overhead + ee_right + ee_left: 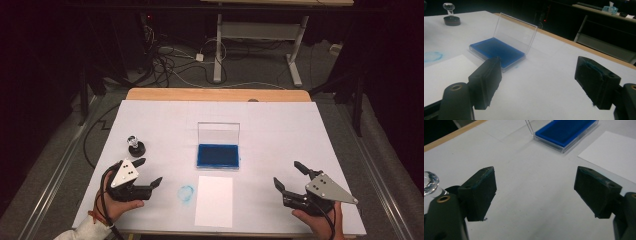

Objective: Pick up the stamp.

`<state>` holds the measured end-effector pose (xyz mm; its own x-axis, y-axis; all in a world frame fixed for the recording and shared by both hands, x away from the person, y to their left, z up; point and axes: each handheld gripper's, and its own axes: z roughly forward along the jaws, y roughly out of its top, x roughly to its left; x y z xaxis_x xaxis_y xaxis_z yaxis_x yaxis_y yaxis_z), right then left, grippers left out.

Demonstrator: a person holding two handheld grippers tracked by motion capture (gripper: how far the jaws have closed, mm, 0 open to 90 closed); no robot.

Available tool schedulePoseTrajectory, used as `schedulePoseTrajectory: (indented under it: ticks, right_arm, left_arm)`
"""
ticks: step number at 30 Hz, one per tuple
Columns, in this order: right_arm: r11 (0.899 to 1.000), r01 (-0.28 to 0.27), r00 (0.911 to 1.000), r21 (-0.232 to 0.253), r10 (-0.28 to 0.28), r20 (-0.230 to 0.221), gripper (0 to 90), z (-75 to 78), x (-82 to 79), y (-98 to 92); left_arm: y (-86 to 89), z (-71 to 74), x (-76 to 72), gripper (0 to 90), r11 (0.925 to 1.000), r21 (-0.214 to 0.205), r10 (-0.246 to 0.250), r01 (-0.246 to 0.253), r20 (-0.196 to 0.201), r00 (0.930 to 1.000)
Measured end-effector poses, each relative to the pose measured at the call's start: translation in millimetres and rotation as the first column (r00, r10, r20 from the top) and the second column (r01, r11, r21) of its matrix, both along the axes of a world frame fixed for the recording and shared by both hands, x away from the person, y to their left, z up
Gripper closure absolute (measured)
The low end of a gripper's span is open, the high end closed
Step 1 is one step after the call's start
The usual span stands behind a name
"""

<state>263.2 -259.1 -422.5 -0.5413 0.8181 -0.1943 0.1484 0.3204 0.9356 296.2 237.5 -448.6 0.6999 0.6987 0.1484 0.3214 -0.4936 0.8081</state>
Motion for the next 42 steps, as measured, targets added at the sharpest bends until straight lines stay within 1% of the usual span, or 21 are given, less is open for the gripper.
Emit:
schedulePoseTrajectory:
  ticks: [2,4,5,7,13,14,17,18,20,22,24,25,28,29,30,32,33,35,36,39,42]
  right_arm:
    - [1.0,0.007,1.0,-0.008,-0.007,0.005,22.1,0.4,0.6,-1.5]
    - [1.0,0.004,1.0,0.005,-0.004,-0.002,22.1,1.5,1.4,-2.9]
    - [1.0,0.012,0.9999,-0.001,-0.012,0.0,22.1,2.3,1.9,-2.7]
    - [1.0,0.007,1.0,-0.004,-0.007,0.003,22.1,3.3,2.8,-1.5]
    - [0.999,-0.04,0.9991,-0.025,0.04,-0.012,22.2,2.6,4.6,2.7]
    - [0.998,-0.05,0.9987,-0.03,0.05,-0.008,22.7,3.4,4.3,3.7]
    - [0.998,-0.06,0.9982,-0.025,0.06,-0.004,22.7,4.9,5.0,4.4]
    - [0.997,-0.073,0.9973,-0.023,0.073,-0.008,22.7,5.0,5.9,4.2]
    - [0.997,-0.068,0.9976,-0.024,0.067,-0.014,22.7,4.4,6.8,5.0]
    - [0.997,-0.069,0.9974,-0.03,0.068,-0.023,23.3,4.2,7.1,6.2]
    - [0.997,-0.07,0.9974,-0.037,0.069,-0.022,23.6,4.2,6.5,7.4]
    - [0.997,-0.071,0.9972,-0.043,0.07,-0.024,23.6,3.9,6.3,8.0]
    - [0.996,-0.074,0.9968,-0.05,0.073,-0.034,24.0,2.1,7.3,9.9]
    - [0.996,-0.074,0.9968,-0.05,0.073,-0.034,24.0,2.1,7.3,9.9]
    - [0.995,-0.082,0.9957,-0.062,0.079,-0.048,24.2,0.5,8.1,11.6]
    - [0.993,-0.09,0.9948,-0.075,0.086,-0.055,24.3,-0.8,8.5,13.1]
    - [0.992,-0.095,0.9939,-0.078,0.091,-0.062,24.3,-1.3,8.8,14.1]
    - [0.991,-0.099,0.9934,-0.086,0.093,-0.067,24.3,-2.1,8.9,16.0]
    - [0.991,-0.104,0.9928,-0.09,0.098,-0.07,24.3,-2.5,8.9,16.7]
    - [0.989,-0.106,0.9925,-0.103,0.099,-0.072,24.2,-3.6,8.7,18.0]
    - [0.989,-0.102,0.9929,-0.105,0.095,-0.072,24.2,-4.2,8.8,17.6]
  left_arm:
    - [-0.3,0.0,-0.2,17.9,0.9999,-0.001,-0.011,0.011,-0.001,0.9999]
    - [-0.5,-0.2,-0.5,17.9,0.9998,0.0,-0.018,0.018,0.001,0.9998]
    - [-0.4,-1.0,-0.9,17.9,0.9996,0.015,-0.024,0.024,-0.002,0.9997]
    - [0.4,-1.4,-1.2,17.9,0.9995,0.018,-0.025,0.025,-0.006,0.9997]
    - [7.1,-1.2,-3.2,19.7,0.9994,0.026,-0.024,0.025,-0.032,0.9992]
    - [7.5,0.3,-3.4,23.3,0.9984,0.051,-0.024,0.026,-0.04,0.9989]
    - [9.9,2.2,-2.4,23.7,0.9985,0.051,-0.018,0.021,-0.049,0.9986]
    - [11.4,2.7,-1.9,23.7,0.9985,0.053,-0.011,0.014,-0.051,0.9986]
    - [18.2,3.9,-0.4,23.6,0.9981,0.059,0.024,-0.02,-0.06,0.9979]
    - [23.5,4.2,0.4,23.6,0.9958,0.072,0.062,-0.056,-0.078,0.9951]
    - [27.1,4.6,0.2,23.6,0.9949,0.073,0.076,-0.07,-0.081,0.9938]
    - [34.3,6.0,0.1,23.7,0.9913,0.07,0.117,-0.111,-0.081,0.9899]
    - [42.3,8.4,1.3,23.7,0.9891,0.059,0.14,-0.135,-0.081,0.9869]
    - [46.0,10.1,2.7,23.7,0.9868,0.062,0.154,-0.149,-0.083,0.9846]
    - [53.1,14.7,9.2,23.7,0.9836,0.076,0.171,-0.163,-0.104,0.9798]
    - [58.7,21.6,18.5,23.7,0.9785,0.088,0.196,-0.186,-0.117,0.9736]
    - [58.7,21.6,18.5,23.5,0.9785,0.088,0.196,-0.186,-0.117,0.9736]
    - [64.7,32.7,30.8,22.2,0.9789,0.07,0.2,-0.192,-0.135,0.9704]
    - [64.7,32.7,30.8,22.2,0.9789,0.07,0.2,-0.192,-0.135,0.9704]
    - [65.8,39.8,42.2,22.2,0.9779,0.084,0.202,-0.191,-0.145,0.9687]
    - [62.5,41.9,54.7,22.2,0.9774,0.118,0.193,-0.175,-0.16,0.968]
